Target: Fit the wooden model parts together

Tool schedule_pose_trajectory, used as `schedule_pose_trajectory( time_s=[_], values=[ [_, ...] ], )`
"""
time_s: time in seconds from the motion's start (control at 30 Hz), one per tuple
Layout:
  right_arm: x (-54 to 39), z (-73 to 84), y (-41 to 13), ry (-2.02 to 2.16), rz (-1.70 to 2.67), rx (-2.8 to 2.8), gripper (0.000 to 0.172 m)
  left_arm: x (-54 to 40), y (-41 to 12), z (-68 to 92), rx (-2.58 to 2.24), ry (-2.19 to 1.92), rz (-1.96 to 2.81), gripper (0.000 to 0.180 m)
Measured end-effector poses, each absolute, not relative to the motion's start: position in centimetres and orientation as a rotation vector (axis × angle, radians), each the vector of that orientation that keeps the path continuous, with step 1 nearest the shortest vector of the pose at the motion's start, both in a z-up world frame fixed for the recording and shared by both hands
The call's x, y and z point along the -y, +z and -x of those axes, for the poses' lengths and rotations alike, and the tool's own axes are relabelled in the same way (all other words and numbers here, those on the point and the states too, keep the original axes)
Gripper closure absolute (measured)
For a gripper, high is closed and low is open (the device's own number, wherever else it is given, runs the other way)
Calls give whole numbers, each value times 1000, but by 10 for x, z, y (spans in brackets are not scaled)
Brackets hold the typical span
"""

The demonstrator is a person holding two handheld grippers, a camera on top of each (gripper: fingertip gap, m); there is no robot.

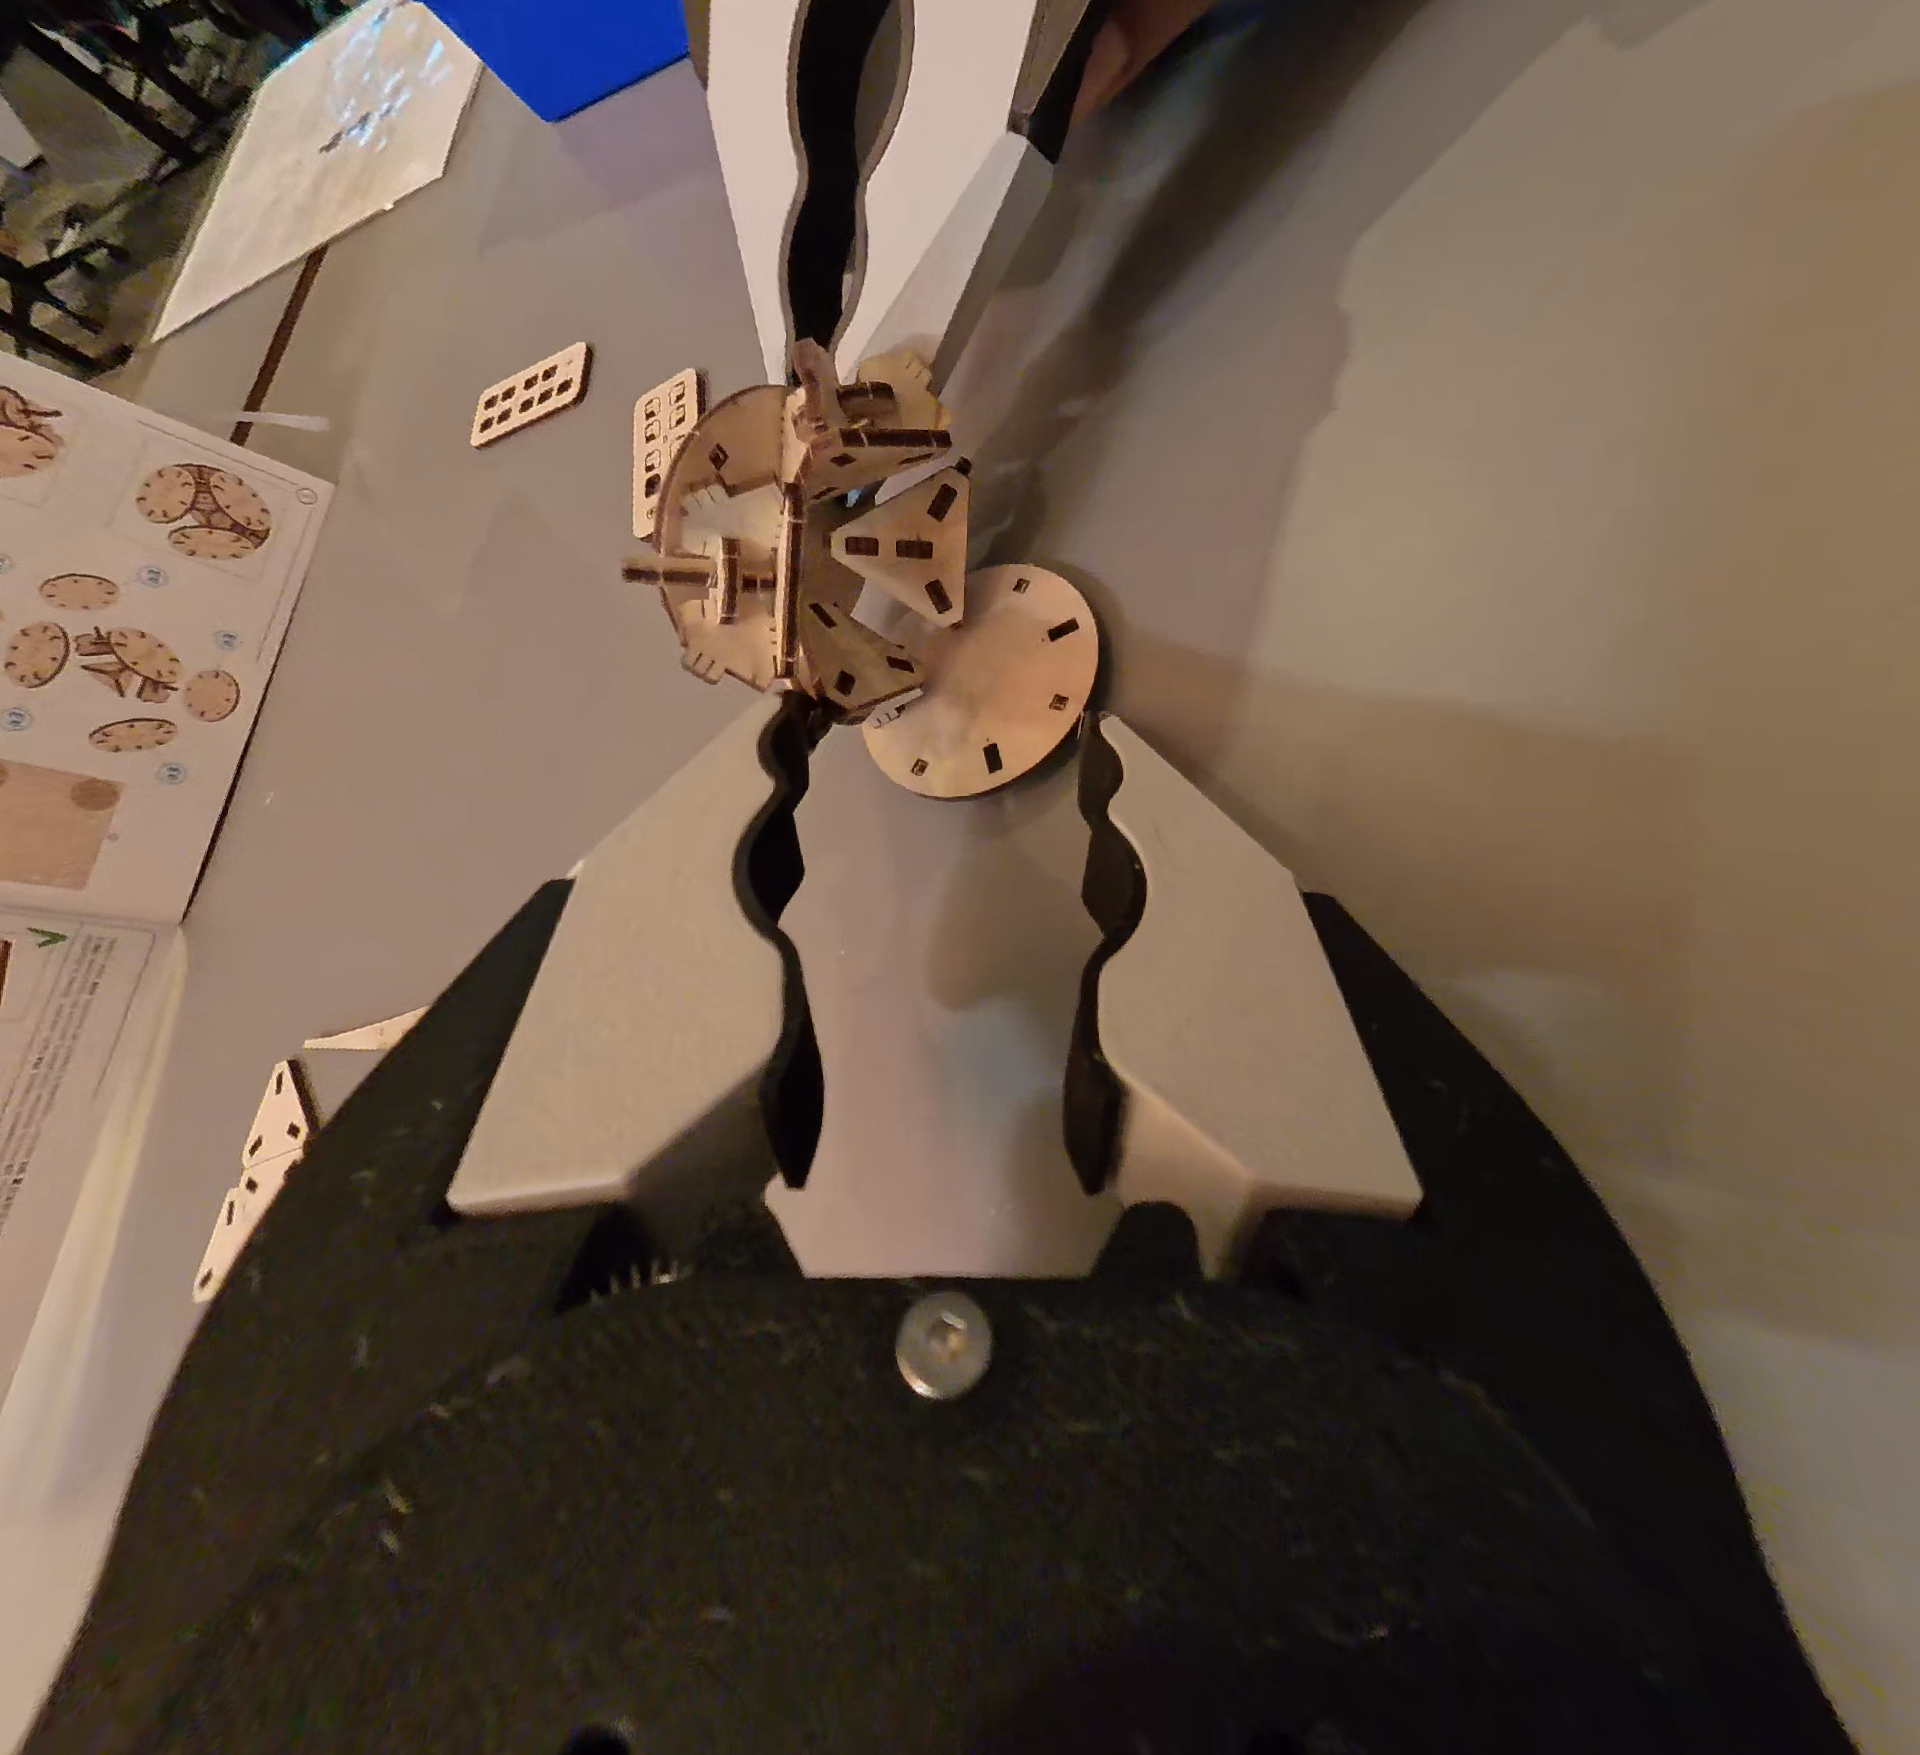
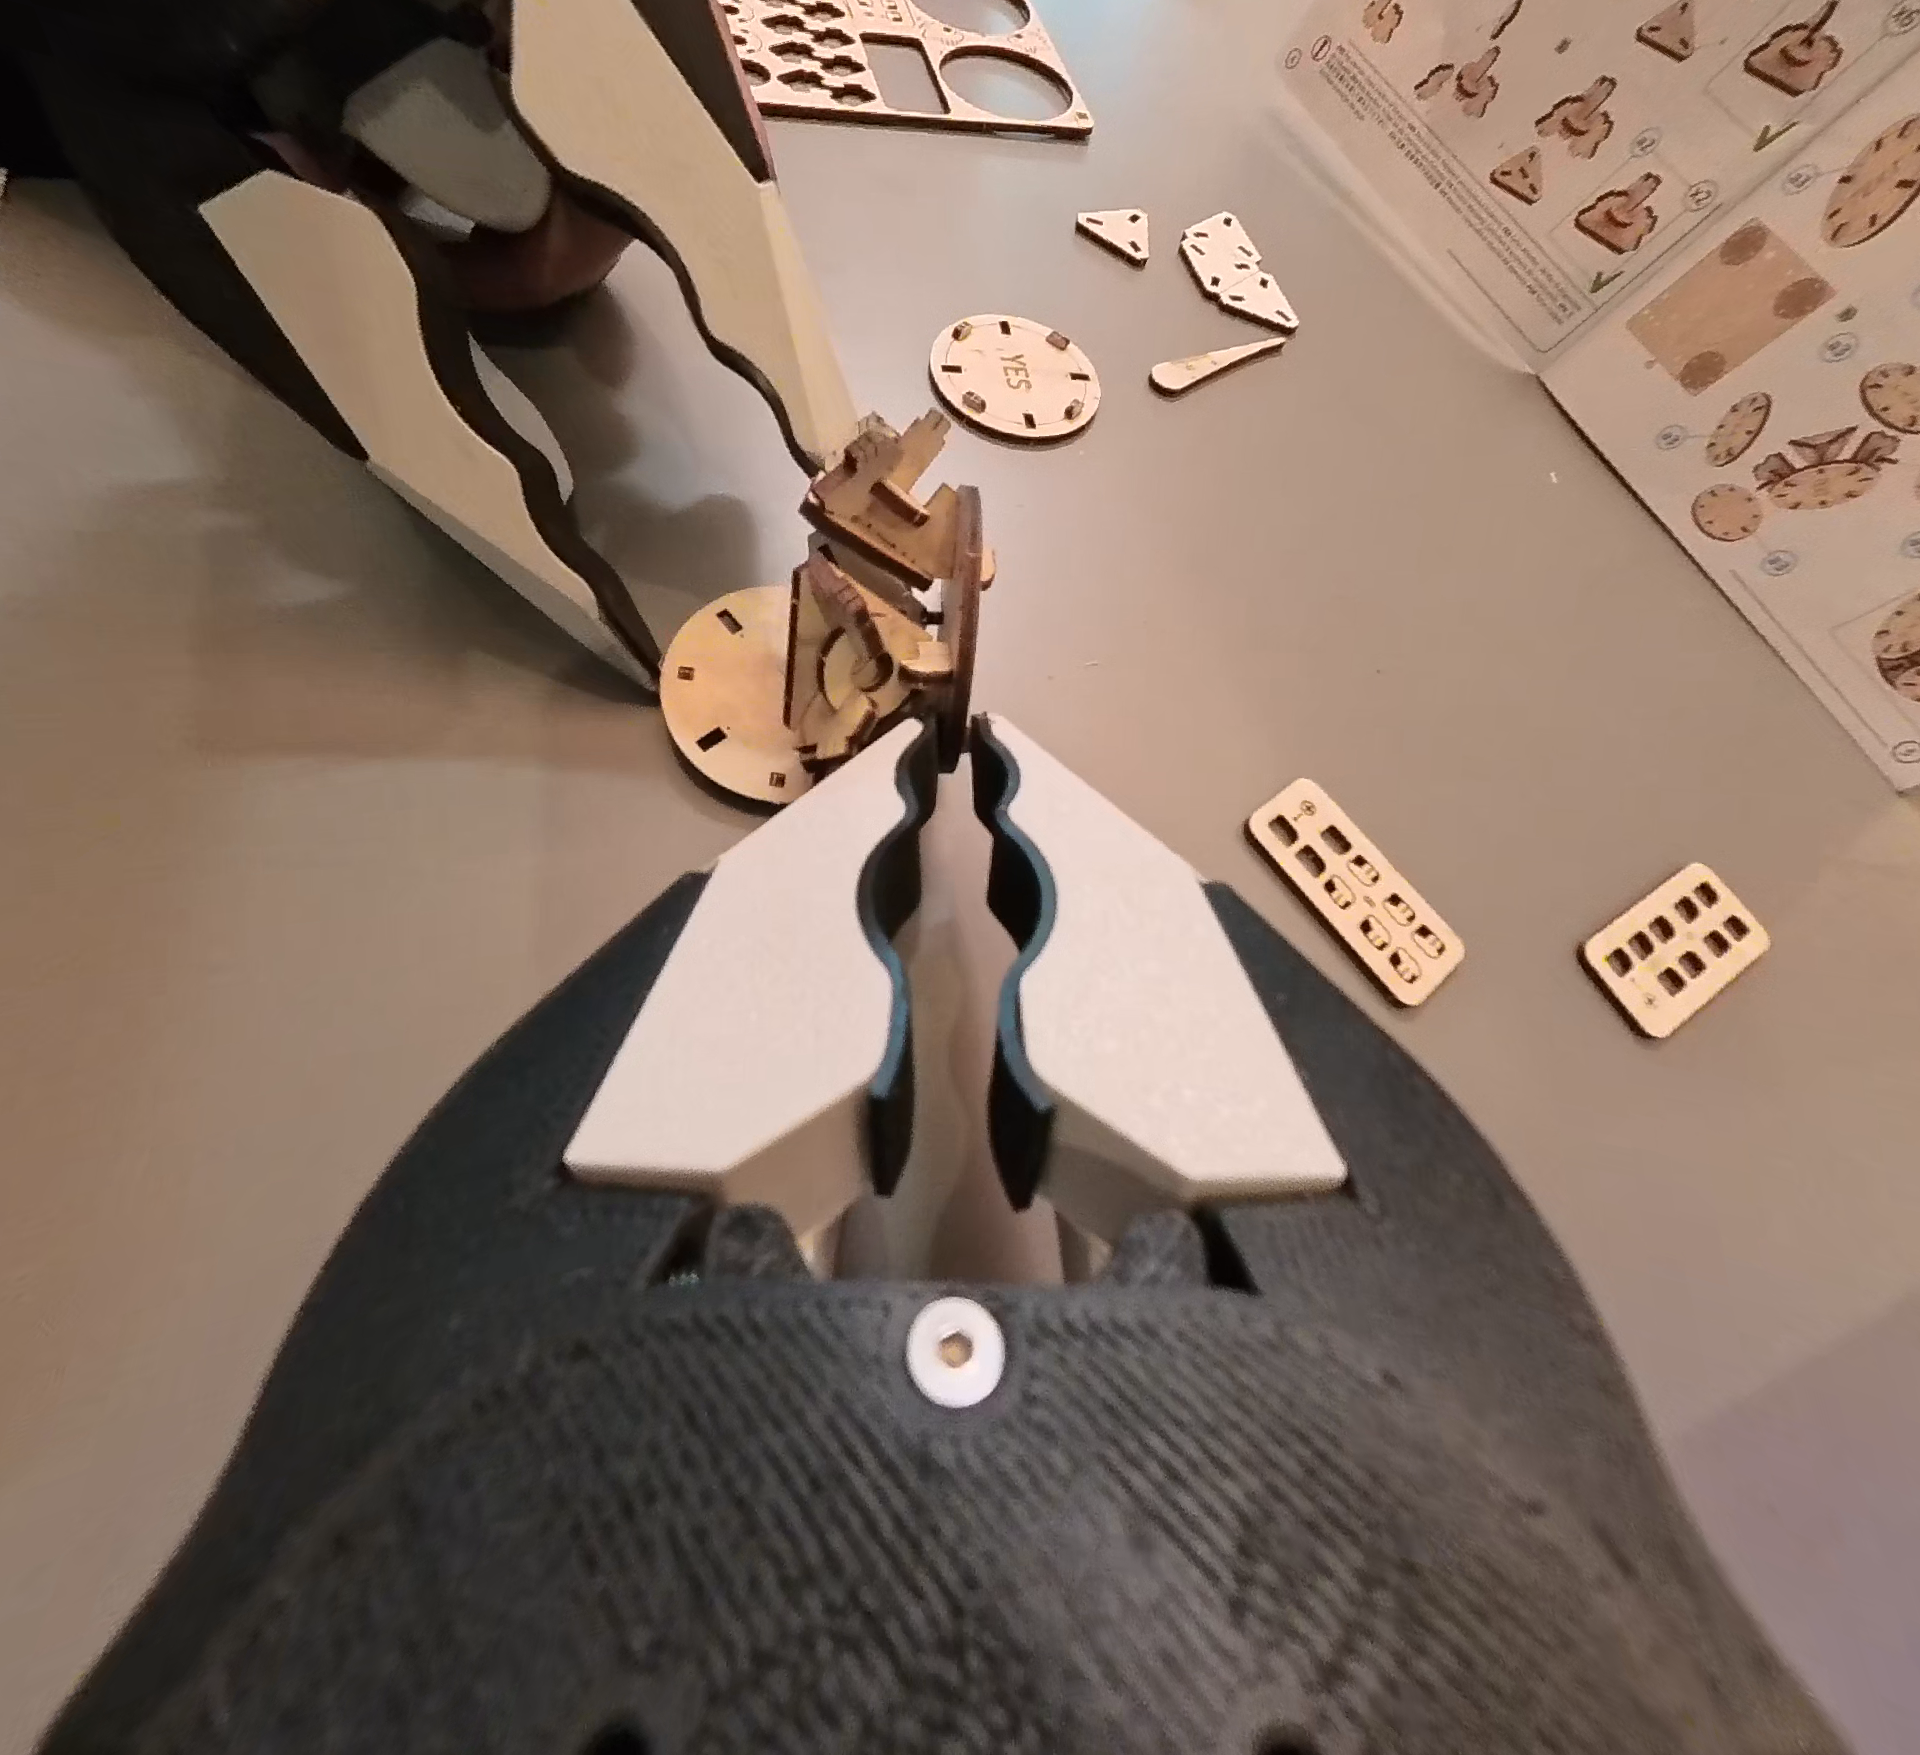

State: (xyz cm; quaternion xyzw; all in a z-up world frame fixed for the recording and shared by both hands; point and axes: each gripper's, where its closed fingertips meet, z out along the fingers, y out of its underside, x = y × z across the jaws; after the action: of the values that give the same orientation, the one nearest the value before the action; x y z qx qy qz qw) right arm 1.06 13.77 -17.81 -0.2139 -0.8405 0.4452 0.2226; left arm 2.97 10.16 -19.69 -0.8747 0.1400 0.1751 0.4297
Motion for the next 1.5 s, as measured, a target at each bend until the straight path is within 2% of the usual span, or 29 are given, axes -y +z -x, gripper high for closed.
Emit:
schedule_pose_trajectory(
  time_s=[0.83, 1.1, 1.33, 1.5],
  values=[
    [-136, -10, -177, 1190, 533, 2293, 167, -99, -196, -28, -366, 468, 2172, 129],
    [-136, -10, -178, 1190, 535, 2300, 167, -91, -176, -28, -268, 278, 2084, 126],
    [-137, -11, -178, 1189, 538, 2304, 167, -97, -114, 16, 65, 59, 1806, 141],
    [-137, -11, -178, 1189, 536, 2304, 167, -113, -148, 22, 15, -89, 1998, 168]
  ],
)
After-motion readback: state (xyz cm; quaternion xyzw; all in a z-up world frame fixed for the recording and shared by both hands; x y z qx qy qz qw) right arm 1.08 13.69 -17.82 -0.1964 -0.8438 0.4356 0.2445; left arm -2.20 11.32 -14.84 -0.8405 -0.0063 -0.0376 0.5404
